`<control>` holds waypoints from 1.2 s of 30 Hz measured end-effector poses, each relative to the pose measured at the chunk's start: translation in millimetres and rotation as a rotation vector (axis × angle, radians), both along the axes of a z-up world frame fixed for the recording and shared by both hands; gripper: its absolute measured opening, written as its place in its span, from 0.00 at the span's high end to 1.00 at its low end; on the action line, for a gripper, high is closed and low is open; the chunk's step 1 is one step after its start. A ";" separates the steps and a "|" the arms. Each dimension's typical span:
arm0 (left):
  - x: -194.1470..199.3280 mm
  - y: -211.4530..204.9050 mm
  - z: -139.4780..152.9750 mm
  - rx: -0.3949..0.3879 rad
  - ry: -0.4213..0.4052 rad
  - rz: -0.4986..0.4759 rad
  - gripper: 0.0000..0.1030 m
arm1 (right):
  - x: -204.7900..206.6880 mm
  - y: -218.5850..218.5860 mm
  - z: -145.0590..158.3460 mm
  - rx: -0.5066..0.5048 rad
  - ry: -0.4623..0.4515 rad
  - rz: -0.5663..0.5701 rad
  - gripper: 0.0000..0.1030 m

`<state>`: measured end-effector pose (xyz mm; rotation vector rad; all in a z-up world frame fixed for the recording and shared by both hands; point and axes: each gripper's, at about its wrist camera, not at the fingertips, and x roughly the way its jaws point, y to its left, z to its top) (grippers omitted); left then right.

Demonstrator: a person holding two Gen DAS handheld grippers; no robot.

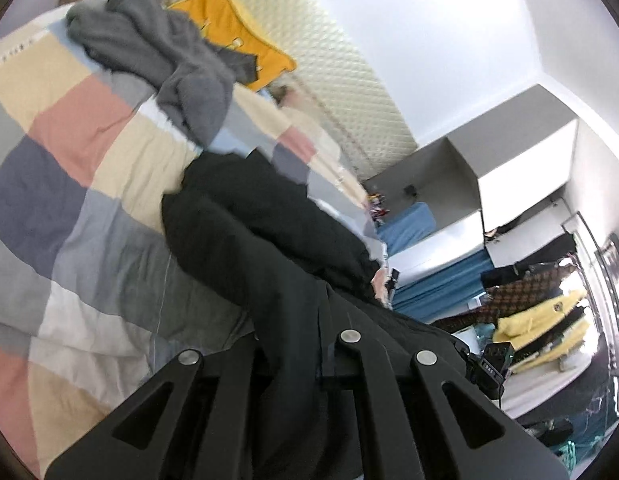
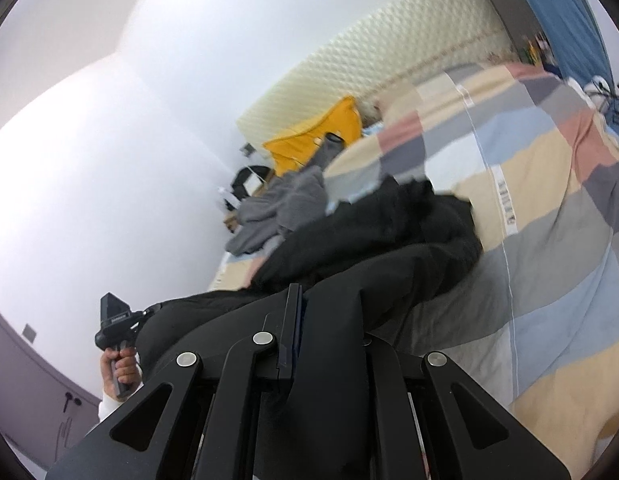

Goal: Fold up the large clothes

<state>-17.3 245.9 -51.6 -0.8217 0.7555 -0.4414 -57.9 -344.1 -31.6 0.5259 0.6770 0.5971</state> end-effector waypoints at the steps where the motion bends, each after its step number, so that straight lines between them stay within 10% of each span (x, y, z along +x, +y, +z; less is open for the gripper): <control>1: -3.2 2.0 8.7 0.001 -0.011 -0.008 0.97 | -11.1 -1.1 9.6 0.006 -0.014 0.006 0.93; 10: -39.6 7.1 62.8 0.073 -0.081 -0.068 0.97 | -55.0 -7.2 45.8 0.071 -0.067 -0.004 0.93; 19: 29.8 18.4 57.7 0.056 0.027 -0.050 0.96 | 33.9 -5.9 35.5 0.092 0.030 -0.101 0.93; 36: 197.3 -0.1 -31.6 0.298 0.325 0.154 0.92 | 247.8 -0.9 -104.6 0.058 0.401 -0.424 0.93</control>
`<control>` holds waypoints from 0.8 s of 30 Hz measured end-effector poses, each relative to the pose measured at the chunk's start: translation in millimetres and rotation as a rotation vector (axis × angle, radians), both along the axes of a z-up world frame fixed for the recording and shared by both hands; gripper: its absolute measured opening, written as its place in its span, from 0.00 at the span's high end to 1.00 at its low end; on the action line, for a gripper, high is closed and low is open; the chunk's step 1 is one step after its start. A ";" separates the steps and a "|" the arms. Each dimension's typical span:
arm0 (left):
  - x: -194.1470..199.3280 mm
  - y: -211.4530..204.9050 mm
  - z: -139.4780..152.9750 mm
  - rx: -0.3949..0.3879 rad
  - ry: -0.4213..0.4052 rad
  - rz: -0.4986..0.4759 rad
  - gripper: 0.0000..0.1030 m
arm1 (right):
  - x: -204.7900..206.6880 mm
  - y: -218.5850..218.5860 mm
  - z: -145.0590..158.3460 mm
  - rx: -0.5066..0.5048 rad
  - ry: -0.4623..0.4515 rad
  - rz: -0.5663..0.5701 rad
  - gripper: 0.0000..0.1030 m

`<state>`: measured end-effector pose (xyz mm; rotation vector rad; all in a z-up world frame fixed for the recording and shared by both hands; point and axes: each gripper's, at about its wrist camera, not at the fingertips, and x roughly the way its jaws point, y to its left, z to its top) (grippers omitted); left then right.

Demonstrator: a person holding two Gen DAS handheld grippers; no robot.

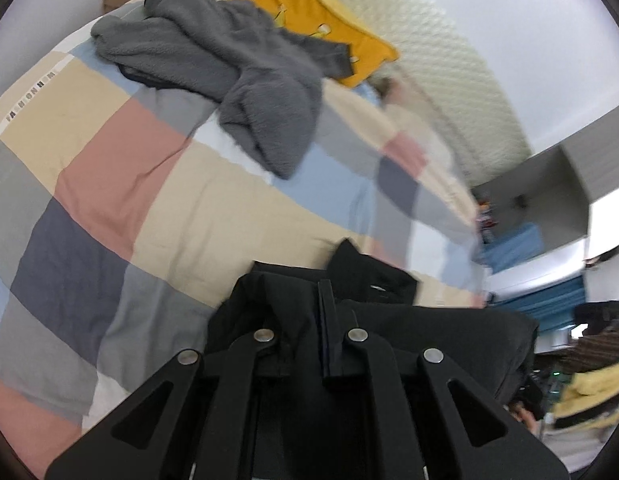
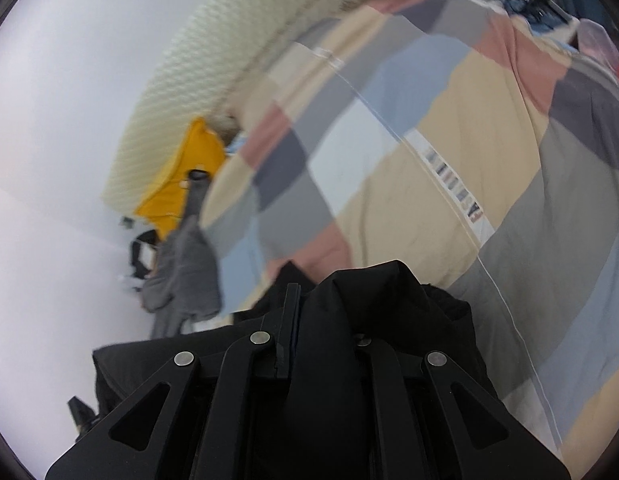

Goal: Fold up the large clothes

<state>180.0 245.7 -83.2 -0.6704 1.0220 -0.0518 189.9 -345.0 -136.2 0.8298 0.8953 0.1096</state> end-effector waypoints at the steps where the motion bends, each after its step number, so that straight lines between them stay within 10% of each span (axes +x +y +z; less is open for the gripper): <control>1: 5.3 -1.7 -3.5 0.012 0.008 0.002 0.92 | 7.9 1.0 -10.3 -0.007 0.019 -0.002 0.93; 13: 80.2 -40.6 -103.1 0.128 0.229 -0.046 0.92 | 62.0 15.1 -92.0 -0.035 0.121 0.011 0.95; 24: 71.0 -37.6 -112.3 0.044 0.180 -0.021 0.92 | 29.2 -0.8 -122.0 0.228 -0.001 -0.018 0.86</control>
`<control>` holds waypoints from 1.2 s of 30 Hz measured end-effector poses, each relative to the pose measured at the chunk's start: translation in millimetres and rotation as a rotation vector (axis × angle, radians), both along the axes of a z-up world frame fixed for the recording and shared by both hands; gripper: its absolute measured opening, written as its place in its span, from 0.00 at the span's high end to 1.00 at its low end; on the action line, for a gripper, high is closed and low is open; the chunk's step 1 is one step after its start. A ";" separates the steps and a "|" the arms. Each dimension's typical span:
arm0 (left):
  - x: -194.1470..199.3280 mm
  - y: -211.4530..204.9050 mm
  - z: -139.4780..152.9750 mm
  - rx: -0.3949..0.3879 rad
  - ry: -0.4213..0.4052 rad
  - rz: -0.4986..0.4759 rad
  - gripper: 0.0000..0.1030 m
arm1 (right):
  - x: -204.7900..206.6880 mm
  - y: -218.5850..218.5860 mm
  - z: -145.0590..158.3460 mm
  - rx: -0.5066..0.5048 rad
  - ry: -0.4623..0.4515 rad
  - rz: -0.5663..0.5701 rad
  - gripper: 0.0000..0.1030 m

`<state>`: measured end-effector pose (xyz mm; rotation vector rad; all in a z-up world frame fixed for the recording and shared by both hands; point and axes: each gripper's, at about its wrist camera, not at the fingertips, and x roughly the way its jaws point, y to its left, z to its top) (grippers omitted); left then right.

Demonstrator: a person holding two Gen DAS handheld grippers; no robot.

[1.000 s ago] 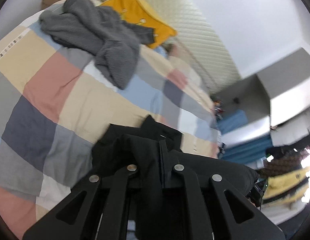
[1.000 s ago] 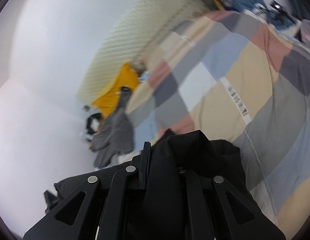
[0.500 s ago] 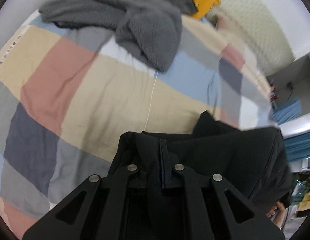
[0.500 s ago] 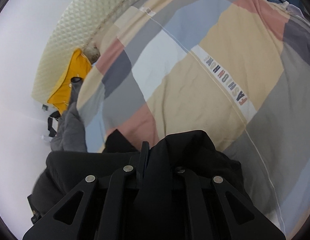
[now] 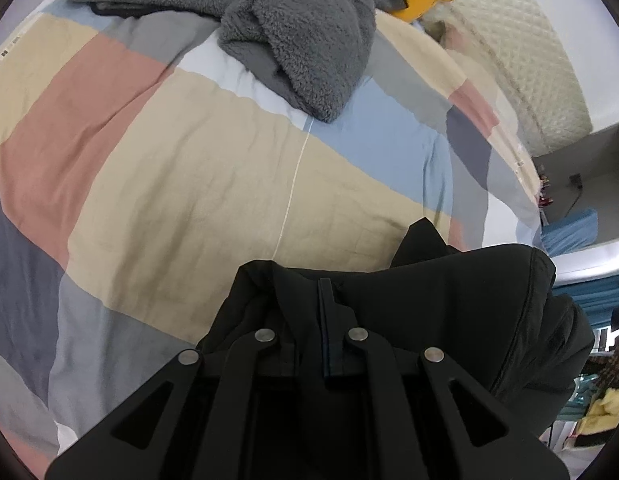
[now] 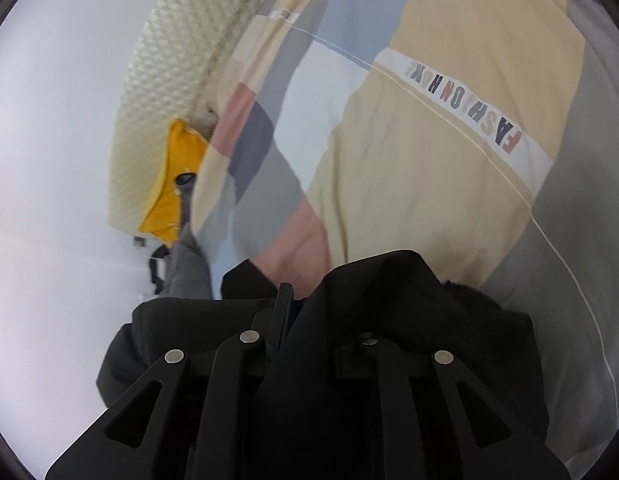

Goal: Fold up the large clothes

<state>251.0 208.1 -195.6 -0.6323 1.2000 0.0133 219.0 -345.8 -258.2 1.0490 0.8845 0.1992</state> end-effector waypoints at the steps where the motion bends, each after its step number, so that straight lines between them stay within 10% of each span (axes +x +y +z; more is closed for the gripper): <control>1: -1.5 0.7 -0.5 -0.008 -0.008 -0.001 0.91 | -3.1 -0.7 3.6 -0.004 -0.011 0.007 0.84; 4: -14.2 7.3 1.2 -0.057 -0.019 0.015 0.90 | -14.8 -2.3 16.2 -0.017 -0.038 0.040 0.75; 8: -29.6 17.6 6.7 -0.115 0.015 0.009 0.79 | -35.1 -7.1 31.4 -0.012 -0.079 0.071 0.29; 10: -43.3 25.5 17.0 -0.145 -0.005 0.028 0.60 | -47.6 -9.2 40.3 -0.057 -0.099 0.091 0.23; 12: -53.9 30.5 30.5 -0.103 -0.017 0.032 0.12 | -62.2 -9.3 55.5 -0.167 -0.131 0.102 0.23; 13: -57.7 32.0 37.5 -0.038 -0.018 0.030 0.09 | -66.7 -9.7 60.0 -0.206 -0.149 0.099 0.23; 19: -93.1 5.5 100.3 0.300 -0.245 -0.095 0.09 | -116.8 13.0 104.1 -0.492 -0.342 0.101 0.21; 25: -122.6 -83.5 126.9 0.350 -0.494 -0.257 0.09 | -134.8 81.9 132.0 -0.667 -0.520 0.140 0.14; 36: -60.2 -195.5 57.0 0.530 -0.455 -0.450 0.09 | -71.7 175.9 93.3 -0.856 -0.503 0.409 0.08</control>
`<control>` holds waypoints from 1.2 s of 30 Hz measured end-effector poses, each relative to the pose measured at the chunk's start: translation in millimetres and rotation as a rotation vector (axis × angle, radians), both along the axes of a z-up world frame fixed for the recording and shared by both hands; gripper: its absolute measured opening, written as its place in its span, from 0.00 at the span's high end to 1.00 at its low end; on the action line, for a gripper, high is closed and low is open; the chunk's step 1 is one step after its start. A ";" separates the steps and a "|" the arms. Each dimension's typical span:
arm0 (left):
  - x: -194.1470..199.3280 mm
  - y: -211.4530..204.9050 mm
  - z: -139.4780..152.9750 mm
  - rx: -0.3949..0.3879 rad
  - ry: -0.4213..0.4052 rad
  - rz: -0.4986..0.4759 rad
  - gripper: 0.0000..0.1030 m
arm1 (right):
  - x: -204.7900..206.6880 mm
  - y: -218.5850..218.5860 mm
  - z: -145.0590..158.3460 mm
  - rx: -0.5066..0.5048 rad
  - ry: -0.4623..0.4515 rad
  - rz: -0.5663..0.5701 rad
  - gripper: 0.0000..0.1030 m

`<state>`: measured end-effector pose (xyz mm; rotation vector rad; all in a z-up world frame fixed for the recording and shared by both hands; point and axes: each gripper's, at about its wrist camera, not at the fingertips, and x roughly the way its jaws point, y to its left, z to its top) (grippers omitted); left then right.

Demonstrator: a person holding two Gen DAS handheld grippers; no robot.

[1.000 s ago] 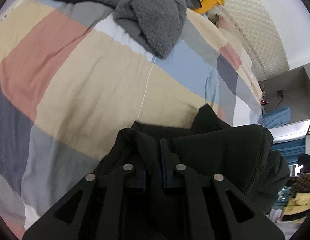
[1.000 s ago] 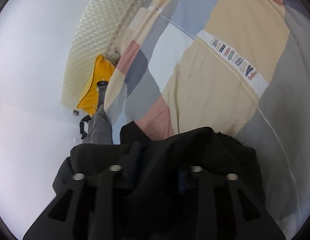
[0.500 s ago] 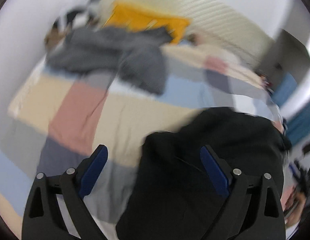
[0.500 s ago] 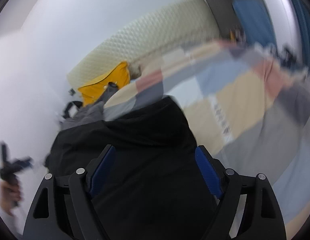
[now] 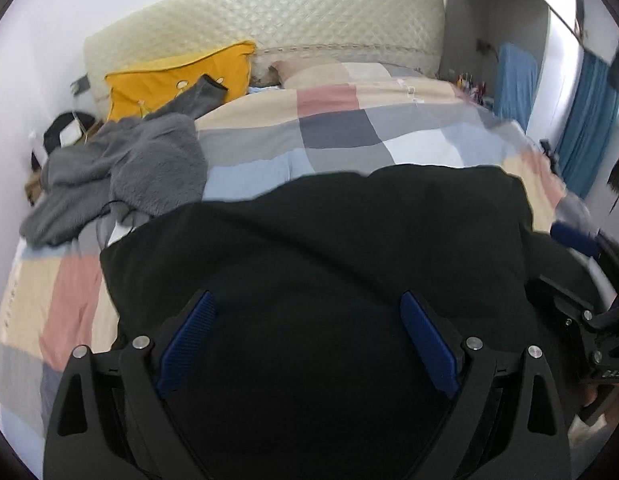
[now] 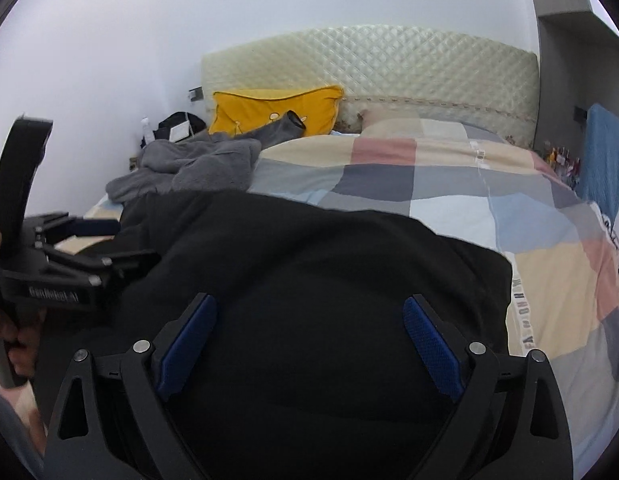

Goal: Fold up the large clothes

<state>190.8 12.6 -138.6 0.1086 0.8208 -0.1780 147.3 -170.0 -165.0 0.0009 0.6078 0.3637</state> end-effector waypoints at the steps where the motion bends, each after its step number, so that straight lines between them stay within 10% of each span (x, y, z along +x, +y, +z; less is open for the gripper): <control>1: 6.9 -0.3 -2.2 0.009 0.000 0.004 0.09 | 7.0 -2.1 -2.3 0.007 0.019 -0.009 0.08; 9: 36.1 0.9 -23.7 0.013 0.035 0.052 0.08 | 50.1 -3.4 -25.5 0.006 0.146 -0.060 0.01; 36: 59.7 38.0 -45.4 0.110 0.011 0.192 0.06 | 60.7 -19.8 -40.6 -0.046 0.137 -0.114 0.01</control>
